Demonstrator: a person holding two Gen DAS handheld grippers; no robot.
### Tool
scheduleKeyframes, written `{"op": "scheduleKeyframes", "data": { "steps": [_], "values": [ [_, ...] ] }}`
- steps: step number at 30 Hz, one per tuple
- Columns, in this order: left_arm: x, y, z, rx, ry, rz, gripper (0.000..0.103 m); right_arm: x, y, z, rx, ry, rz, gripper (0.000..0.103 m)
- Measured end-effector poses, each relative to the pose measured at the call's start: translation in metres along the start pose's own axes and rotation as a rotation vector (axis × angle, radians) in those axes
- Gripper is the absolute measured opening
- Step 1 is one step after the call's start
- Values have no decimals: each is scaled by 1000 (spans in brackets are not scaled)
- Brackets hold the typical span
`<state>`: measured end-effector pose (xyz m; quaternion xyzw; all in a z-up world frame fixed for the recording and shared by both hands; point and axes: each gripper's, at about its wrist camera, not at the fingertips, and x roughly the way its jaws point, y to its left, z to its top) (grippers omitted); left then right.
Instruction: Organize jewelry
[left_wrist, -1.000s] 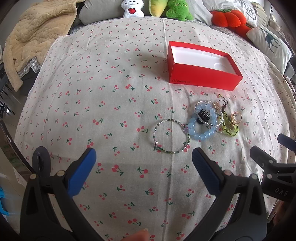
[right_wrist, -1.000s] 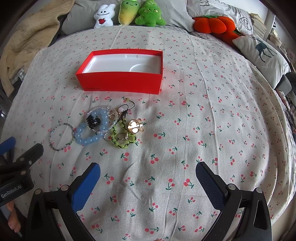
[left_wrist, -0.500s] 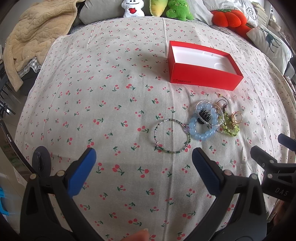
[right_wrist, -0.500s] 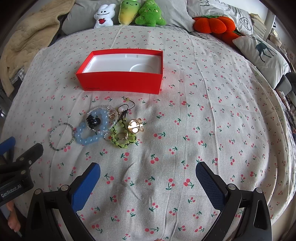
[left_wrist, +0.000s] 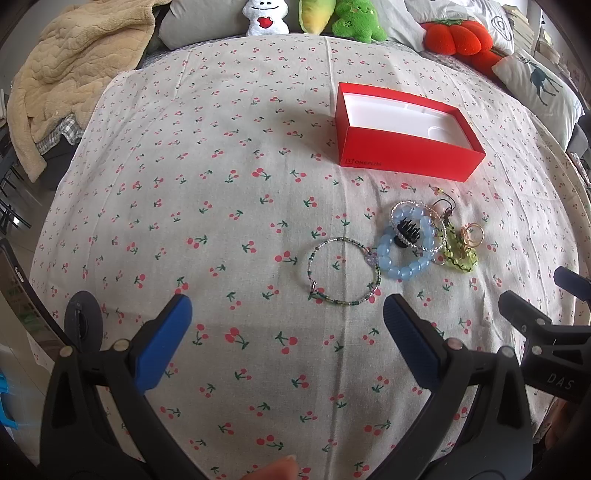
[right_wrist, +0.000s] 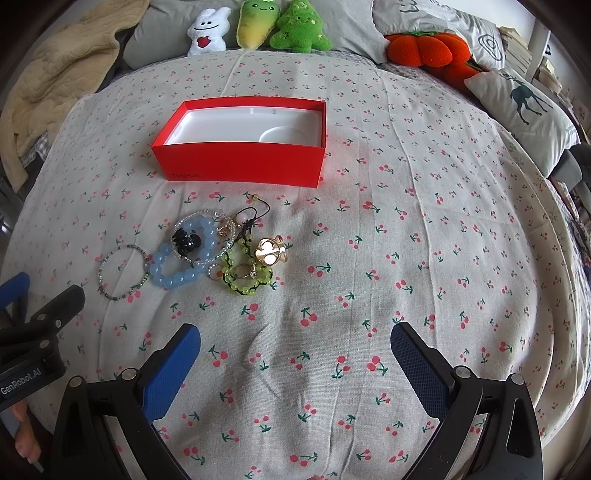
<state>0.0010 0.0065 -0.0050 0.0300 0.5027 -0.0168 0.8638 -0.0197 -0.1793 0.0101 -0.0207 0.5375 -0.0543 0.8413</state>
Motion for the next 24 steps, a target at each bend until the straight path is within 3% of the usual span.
{"op": "scheduleKeyframes", "data": {
  "steps": [17,24],
  "values": [
    [0,3,0,0,-3,-4,103,0,-5,6,14,-6,2,103],
    [5,9,13,-4,21,-79,103,7,-19,27,71,12,74,103]
  ]
}}
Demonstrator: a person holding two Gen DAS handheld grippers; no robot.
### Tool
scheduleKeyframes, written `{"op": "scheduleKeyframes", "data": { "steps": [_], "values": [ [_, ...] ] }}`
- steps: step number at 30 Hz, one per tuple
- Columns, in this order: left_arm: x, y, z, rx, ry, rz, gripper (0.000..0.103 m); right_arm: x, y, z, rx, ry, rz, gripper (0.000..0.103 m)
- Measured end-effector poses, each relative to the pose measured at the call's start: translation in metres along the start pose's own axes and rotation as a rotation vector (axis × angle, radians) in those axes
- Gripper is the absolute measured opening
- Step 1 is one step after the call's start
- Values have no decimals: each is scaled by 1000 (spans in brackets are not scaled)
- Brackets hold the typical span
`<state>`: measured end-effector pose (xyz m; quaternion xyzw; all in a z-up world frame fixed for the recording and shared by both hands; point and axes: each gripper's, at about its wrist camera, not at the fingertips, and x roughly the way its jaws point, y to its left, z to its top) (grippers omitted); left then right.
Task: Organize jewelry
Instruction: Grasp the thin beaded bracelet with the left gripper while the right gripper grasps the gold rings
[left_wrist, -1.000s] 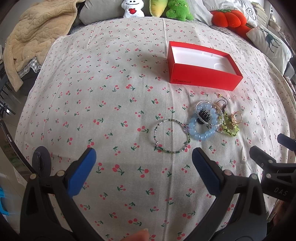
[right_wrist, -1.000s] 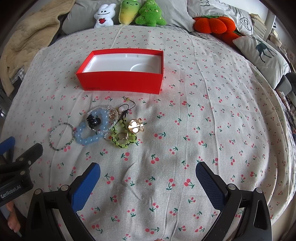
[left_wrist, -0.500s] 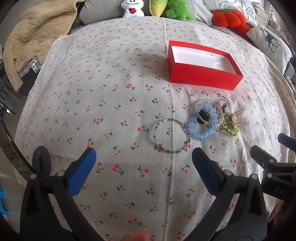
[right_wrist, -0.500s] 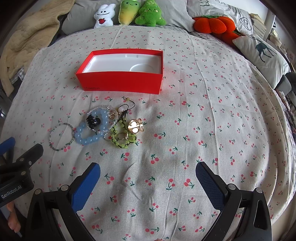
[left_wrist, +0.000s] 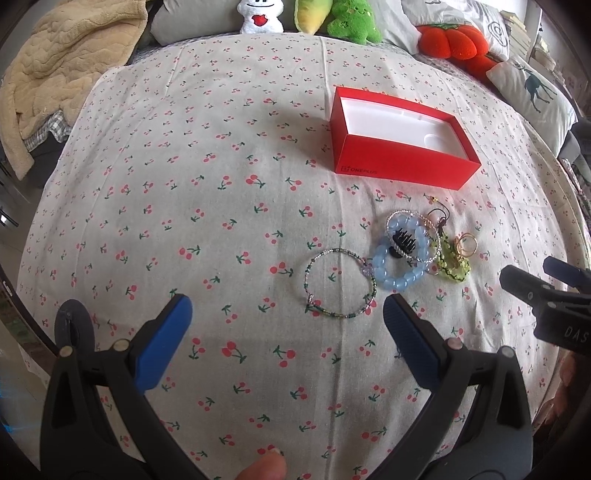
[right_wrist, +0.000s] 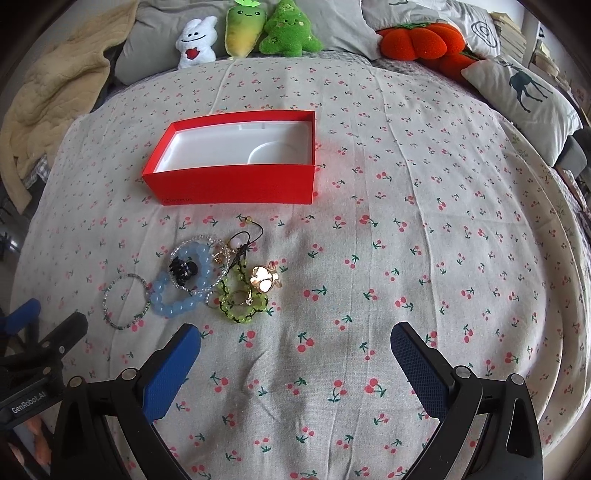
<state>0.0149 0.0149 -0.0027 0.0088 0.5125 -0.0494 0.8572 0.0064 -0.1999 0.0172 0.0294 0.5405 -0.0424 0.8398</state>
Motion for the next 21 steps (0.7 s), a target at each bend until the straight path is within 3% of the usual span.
{"op": "scheduleKeyframes", "data": {
  "steps": [3,5,11,14,16,21],
  "values": [
    [5,4,12,-3,50,-49,102,5,-6,13,20,21,43,101],
    [11,8,20,-10,90,-90,101,8,-10,20,36,34,67,90],
    [33,16,30,-38,165,-212,88,27,-12,30,54,106,171,76],
    [48,21,27,-54,190,-246,75,35,-11,31,48,128,187,70],
    [59,24,24,-66,224,-249,61,40,-11,32,51,140,195,67],
    [62,21,28,-28,230,-239,51,55,-13,34,63,172,206,56]
  ]
}}
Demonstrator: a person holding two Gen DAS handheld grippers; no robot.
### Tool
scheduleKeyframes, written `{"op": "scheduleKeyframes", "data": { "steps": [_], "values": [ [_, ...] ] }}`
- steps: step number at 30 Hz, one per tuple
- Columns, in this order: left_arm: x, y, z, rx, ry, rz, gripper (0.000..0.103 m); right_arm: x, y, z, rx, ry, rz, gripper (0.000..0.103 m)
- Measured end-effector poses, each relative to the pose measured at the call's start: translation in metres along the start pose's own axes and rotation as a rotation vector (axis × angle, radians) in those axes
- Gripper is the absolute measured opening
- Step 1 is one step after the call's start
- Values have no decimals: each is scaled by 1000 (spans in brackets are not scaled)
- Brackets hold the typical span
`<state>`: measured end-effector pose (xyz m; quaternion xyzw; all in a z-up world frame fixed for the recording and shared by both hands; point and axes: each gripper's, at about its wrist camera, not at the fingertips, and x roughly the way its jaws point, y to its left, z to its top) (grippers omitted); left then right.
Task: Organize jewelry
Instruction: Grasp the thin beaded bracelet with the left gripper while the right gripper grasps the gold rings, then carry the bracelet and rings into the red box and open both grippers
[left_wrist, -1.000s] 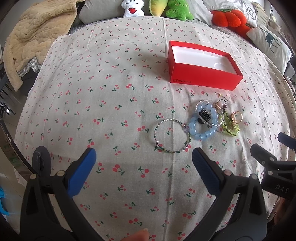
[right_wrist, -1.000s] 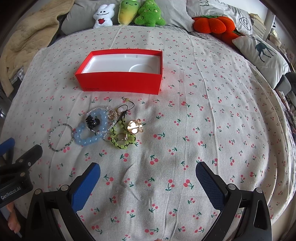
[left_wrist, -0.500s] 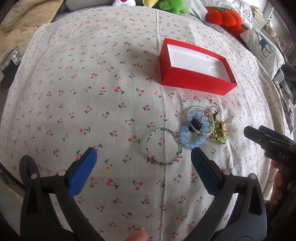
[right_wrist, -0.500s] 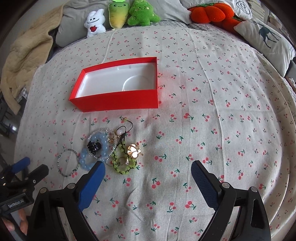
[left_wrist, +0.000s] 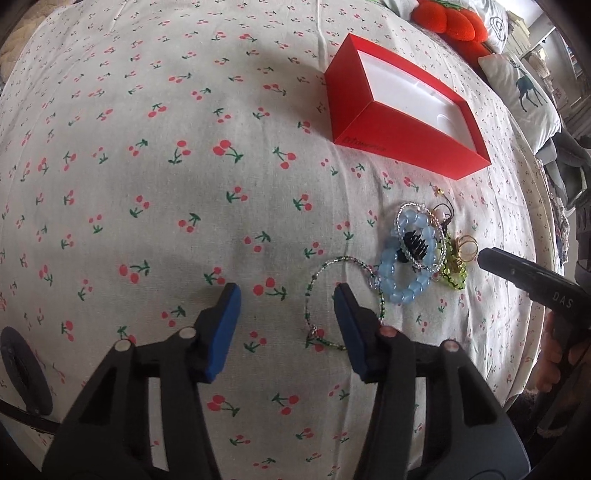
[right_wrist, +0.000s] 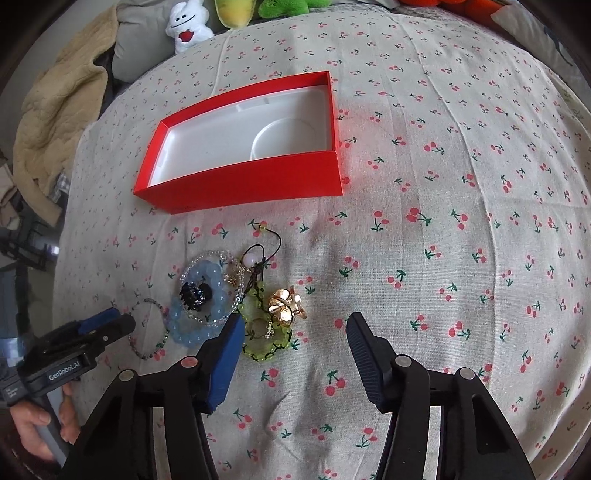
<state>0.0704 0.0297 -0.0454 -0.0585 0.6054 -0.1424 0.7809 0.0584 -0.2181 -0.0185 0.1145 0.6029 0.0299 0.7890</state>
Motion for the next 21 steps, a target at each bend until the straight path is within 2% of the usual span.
{"op": "scheduleKeyframes", "data": {
  "steps": [6,11,13,14,18,21],
  "values": [
    [4,-6,5,20,7,12,36,15,-2,6,19,23,6,45],
    [7,-9,5,27,12,19,24,20,-1,9,17,31,11,26],
    [7,-9,6,26,12,21,13,22,-1,10,18,35,8,20],
    [7,-10,6,25,14,19,11,21,-1,10,18,33,7,16],
    [5,-12,6,8,1,0,4,18,-1,10,19,19,1,13],
    [-1,-14,6,5,-22,-10,4,14,-2,10,22,5,1,12]
  ]
}}
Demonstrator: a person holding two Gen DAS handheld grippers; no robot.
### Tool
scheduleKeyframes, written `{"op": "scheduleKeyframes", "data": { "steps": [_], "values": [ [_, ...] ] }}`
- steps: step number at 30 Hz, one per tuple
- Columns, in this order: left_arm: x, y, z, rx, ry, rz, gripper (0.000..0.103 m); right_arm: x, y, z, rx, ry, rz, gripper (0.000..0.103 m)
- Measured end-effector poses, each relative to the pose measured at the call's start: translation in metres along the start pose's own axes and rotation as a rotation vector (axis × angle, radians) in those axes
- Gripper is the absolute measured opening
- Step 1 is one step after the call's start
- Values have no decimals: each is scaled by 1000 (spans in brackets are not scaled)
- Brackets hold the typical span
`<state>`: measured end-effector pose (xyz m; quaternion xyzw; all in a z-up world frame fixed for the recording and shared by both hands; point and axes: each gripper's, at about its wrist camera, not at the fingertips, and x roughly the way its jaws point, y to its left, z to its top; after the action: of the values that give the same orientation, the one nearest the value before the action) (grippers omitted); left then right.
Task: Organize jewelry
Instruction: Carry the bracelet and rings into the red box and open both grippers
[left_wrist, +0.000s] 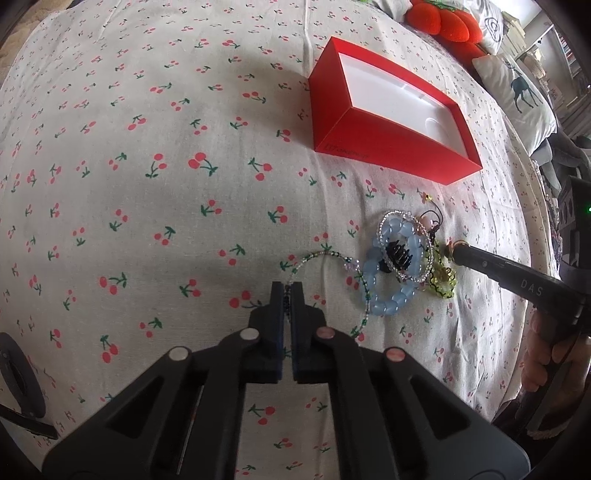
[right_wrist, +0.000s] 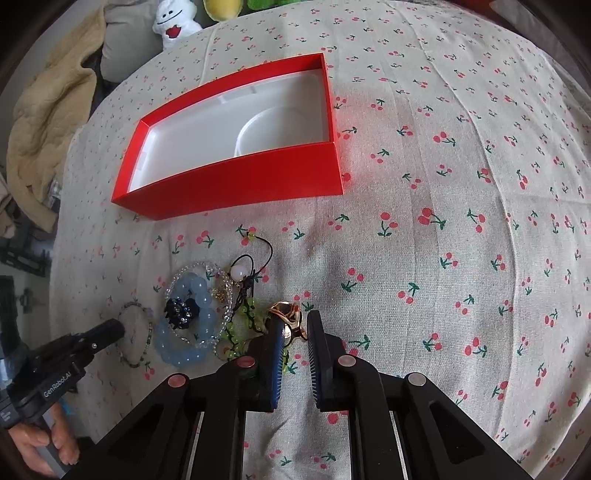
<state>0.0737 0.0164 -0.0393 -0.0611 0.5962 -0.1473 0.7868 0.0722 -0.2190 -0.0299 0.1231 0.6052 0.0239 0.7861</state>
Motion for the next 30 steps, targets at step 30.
{"op": "scheduleKeyframes", "data": {
  "steps": [30],
  "values": [
    [-58,-73,74,-20,-323,-310,4,-61,13,28,70,-186,62,12]
  ]
}}
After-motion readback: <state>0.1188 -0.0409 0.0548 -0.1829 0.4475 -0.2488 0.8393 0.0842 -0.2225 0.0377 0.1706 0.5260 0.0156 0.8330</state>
